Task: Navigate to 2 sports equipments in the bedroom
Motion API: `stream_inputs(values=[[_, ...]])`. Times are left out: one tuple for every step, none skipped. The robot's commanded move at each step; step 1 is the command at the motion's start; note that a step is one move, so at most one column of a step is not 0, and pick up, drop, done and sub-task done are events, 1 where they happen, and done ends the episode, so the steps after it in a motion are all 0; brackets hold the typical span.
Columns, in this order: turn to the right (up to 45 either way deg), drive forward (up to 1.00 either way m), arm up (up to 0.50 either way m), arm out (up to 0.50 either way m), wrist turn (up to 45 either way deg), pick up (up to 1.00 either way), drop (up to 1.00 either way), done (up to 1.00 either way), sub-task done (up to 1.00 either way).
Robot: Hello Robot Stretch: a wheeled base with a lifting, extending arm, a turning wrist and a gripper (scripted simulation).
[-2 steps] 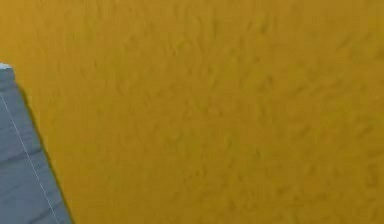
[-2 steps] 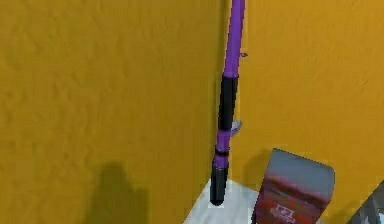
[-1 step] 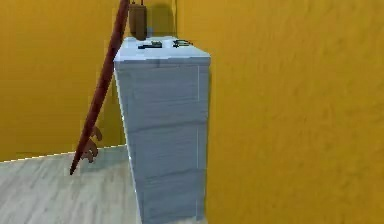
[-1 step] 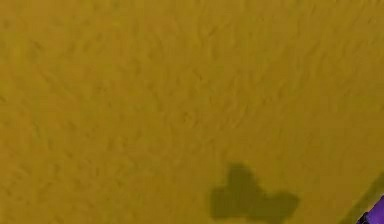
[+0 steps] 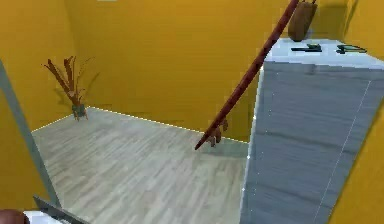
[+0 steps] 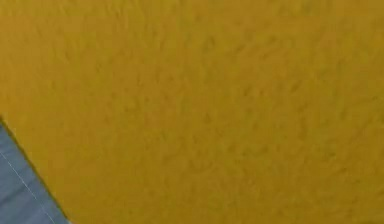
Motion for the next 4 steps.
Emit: stream_inputs(values=[[0.0,0.65,0.00,0.00,0.0,0.00,0.00,0.00,0.00],[-45.0,0.00,0.00,0.00,0.0,0.00,0.00,0.00,0.00],[-42.0,0.00,0.00,0.00,0.0,0.00,0.00,0.00,0.00],[0.0,0.00,0.00,0.00,0.0,0.00,0.00,0.00,1.00]])
